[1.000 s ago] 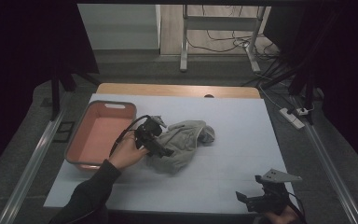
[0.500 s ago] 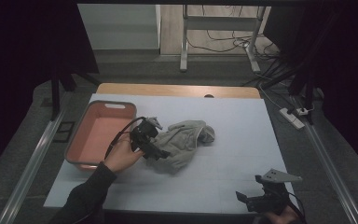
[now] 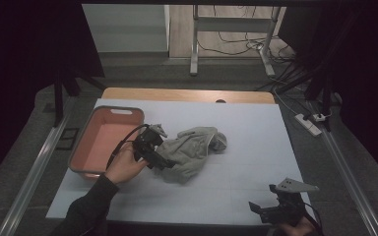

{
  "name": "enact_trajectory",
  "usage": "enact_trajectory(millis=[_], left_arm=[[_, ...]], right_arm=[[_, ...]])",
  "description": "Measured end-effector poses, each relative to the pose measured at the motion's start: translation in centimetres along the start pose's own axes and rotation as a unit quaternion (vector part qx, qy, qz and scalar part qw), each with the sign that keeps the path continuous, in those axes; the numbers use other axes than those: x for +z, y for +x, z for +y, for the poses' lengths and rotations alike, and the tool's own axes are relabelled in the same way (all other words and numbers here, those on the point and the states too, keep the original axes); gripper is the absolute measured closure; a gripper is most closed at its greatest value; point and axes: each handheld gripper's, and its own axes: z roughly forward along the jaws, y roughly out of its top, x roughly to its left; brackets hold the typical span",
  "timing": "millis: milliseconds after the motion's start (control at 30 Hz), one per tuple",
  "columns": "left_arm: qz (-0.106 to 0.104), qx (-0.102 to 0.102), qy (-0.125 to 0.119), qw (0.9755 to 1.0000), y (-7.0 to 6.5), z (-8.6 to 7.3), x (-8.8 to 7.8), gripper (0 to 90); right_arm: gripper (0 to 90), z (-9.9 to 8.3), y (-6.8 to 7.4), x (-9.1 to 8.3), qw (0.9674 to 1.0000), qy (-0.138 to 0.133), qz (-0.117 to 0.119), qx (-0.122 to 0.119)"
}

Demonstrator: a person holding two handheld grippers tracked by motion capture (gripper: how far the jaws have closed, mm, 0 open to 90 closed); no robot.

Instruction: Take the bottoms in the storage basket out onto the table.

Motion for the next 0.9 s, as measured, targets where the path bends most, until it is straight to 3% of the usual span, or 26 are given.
enact_trajectory(millis=[900], left_arm=[[-0.003, -0.01, -0.027, 0.9996, -0.5, -2.1, -2.4, 0.0]], right_arm=[[0.9, 0.0, 0.0, 0.0, 1.0, -0.001, 0.0, -0.002]])
